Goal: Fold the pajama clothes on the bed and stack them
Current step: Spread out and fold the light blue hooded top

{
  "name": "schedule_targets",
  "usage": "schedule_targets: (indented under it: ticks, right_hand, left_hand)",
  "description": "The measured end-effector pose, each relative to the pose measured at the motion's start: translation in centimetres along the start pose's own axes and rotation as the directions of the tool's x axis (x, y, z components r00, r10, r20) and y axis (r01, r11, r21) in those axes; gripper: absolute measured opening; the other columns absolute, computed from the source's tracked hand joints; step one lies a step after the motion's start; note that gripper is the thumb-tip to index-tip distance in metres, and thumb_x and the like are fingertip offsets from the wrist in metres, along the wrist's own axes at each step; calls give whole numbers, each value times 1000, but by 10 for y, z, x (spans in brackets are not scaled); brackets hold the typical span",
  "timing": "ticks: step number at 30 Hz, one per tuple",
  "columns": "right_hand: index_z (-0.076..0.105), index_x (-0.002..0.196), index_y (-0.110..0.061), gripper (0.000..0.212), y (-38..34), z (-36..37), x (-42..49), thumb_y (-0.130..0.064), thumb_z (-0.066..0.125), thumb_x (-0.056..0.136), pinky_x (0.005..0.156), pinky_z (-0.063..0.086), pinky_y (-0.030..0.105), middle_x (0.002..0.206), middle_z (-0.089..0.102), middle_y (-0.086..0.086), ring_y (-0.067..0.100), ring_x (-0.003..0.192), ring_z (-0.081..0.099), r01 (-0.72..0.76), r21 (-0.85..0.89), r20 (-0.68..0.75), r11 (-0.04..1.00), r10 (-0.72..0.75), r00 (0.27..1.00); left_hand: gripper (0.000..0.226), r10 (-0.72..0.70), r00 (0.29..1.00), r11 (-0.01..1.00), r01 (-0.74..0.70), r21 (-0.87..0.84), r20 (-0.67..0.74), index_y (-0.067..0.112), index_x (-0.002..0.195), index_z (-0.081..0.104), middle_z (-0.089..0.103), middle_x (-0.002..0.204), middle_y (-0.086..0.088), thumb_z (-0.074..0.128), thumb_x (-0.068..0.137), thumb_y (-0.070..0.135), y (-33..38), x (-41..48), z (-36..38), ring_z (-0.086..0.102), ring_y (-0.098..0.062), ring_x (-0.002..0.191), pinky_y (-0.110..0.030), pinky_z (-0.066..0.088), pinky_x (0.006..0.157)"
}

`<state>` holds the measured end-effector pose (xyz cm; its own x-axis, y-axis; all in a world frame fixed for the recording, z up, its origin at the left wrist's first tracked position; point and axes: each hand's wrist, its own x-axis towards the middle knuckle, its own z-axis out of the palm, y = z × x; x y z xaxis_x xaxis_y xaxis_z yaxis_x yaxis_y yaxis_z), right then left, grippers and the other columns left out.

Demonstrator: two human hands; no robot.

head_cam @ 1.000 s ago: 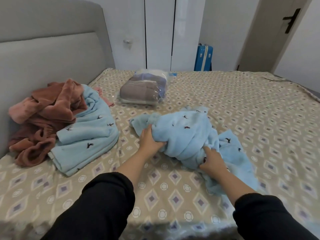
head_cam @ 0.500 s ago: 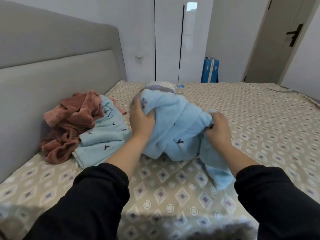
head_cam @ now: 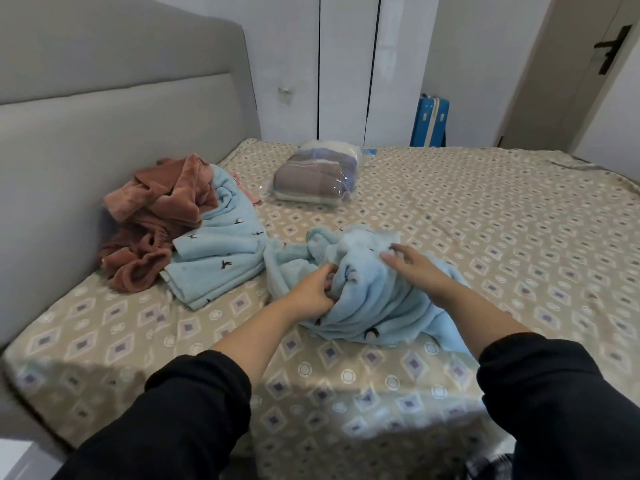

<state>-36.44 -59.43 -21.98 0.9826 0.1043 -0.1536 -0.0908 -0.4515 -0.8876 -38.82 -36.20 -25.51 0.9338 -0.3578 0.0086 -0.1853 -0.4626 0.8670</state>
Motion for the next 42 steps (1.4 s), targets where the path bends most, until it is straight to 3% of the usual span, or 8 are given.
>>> schedule_targets:
  ticks: [10,17,24,28,31,34,36,42]
  right_hand:
    - [55,72,7,16,23,3,-7,-3,58,85,63,33,29,68,42,10,19,68,39,22,-9,-212,1000,-23,977]
    - [61,66,-3,19,23,-29,-13,3,57,83,64,41,29,70,53,9,22,67,47,-128,125,-375,984,166,912]
    - [46,137,-12,46,-50,3,0,-27,53,94,96,36,31,140,47,8,23,125,46,181,-90,-422,979,-202,884]
    - [21,151,-20,82,-50,34,15,-35,67,85,110,31,39,153,28,11,29,137,34,34,-400,-59,916,-63,996]
    - [52,130,-9,36,-25,20,4,-22,47,97,94,38,29,133,54,14,27,120,51,-50,-560,-15,827,50,999]
    - [65,74,-8,30,2,-10,-8,-17,41,89,56,-3,6,83,68,12,21,79,64,41,-480,-161,877,-134,978]
    - [67,90,-2,23,29,-33,-15,-18,52,87,56,38,24,93,68,17,32,91,65,-157,-307,-421,938,14,907]
    - [58,100,1,20,59,-63,-25,-9,51,84,67,42,35,85,60,18,41,89,59,-358,-319,-627,877,89,774]
  left_hand:
    - [55,-130,977,952,75,-296,-171,19,122,55,70,113,-6,73,77,-7,-14,-7,-10,66,-11,99,-35,53,92]
    - [72,-61,933,940,172,293,-354,20,141,47,38,150,-3,79,77,30,-5,10,-11,34,-25,139,-39,31,112]
    - [15,-99,964,984,132,122,-246,11,87,69,59,79,0,76,78,21,-18,9,-19,55,-14,78,-14,41,62]
    - [10,-130,988,991,133,31,-88,25,71,73,60,63,16,82,73,21,-16,-3,-26,52,7,60,-5,38,52]
    - [10,-208,975,978,206,34,80,26,70,73,65,67,20,79,77,22,-21,-14,-41,59,6,67,-8,43,60]
    - [16,-263,963,963,258,77,64,20,95,73,71,94,3,76,80,26,-30,-23,-56,64,-11,88,-22,50,75]
    - [19,-352,933,934,345,92,74,15,95,70,71,91,1,75,80,26,-33,-27,-63,63,-14,85,-25,50,73]
    - [44,-524,806,846,456,276,274,16,114,62,68,102,-1,75,78,39,-14,-16,-64,67,-17,91,-27,55,66]
